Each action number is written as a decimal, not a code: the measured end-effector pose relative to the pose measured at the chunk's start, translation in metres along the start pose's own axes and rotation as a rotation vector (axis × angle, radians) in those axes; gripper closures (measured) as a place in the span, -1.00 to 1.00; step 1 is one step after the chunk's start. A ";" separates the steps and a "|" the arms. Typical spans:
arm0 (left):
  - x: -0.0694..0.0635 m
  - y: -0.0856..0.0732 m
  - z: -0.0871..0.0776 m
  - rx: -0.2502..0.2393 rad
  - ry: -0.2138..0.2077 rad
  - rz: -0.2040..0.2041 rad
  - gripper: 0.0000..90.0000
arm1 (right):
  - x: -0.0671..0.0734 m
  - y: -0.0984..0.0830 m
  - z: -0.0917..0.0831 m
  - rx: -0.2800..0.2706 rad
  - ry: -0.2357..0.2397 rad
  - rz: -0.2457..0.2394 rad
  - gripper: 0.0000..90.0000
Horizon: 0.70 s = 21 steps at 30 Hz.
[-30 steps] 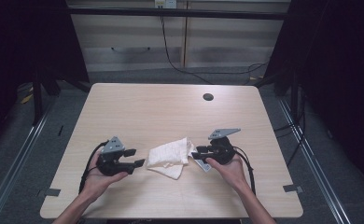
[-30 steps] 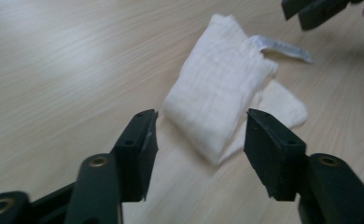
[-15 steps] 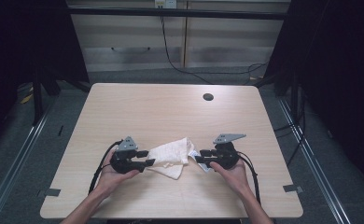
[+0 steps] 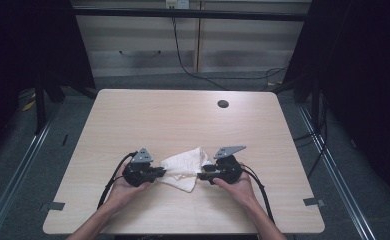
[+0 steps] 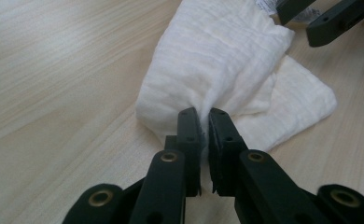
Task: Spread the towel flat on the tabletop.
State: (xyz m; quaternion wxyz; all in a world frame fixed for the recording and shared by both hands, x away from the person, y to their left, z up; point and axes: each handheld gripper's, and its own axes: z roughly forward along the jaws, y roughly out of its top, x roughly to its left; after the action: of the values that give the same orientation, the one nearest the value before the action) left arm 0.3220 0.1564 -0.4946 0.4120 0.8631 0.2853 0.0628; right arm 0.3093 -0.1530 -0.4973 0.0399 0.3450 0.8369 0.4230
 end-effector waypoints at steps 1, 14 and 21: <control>0.000 0.000 0.000 -0.007 -0.006 -0.002 0.88 | 0.000 0.000 0.003 0.008 -0.005 -0.004 0.24; -0.001 0.005 -0.014 -0.061 -0.049 -0.002 0.90 | 0.004 0.010 -0.004 -0.058 -0.018 -0.029 0.91; -0.011 0.017 -0.031 -0.118 -0.084 0.041 0.91 | 0.009 0.028 -0.031 -0.132 -0.028 -0.039 0.93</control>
State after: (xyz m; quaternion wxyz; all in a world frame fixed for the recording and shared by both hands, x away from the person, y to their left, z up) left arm 0.3099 0.1629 -0.4601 0.4722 0.8449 0.2458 0.0518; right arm 0.3067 -0.1575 -0.4549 0.0825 0.3310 0.8133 0.4714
